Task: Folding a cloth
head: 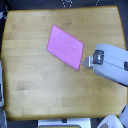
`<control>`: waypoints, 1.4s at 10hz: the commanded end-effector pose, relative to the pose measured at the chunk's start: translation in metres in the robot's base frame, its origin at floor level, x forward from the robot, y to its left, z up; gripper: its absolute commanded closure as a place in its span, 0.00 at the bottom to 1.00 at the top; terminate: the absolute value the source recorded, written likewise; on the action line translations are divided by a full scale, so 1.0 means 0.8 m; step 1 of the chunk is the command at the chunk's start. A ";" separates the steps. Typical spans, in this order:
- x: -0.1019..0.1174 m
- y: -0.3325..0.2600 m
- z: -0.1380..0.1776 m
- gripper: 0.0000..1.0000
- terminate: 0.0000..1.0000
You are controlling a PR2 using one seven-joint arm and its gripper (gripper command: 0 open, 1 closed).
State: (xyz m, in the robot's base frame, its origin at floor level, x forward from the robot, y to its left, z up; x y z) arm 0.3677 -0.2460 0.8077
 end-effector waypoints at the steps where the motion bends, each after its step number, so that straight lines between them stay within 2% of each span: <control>1: 0.002 0.002 -0.001 0.00 0.00; 7: 0.072 0.058 -0.046 0.00 0.00; 14: 0.104 0.079 -0.102 0.00 0.00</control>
State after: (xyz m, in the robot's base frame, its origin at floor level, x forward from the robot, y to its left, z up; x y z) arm 0.4312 -0.1888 0.7593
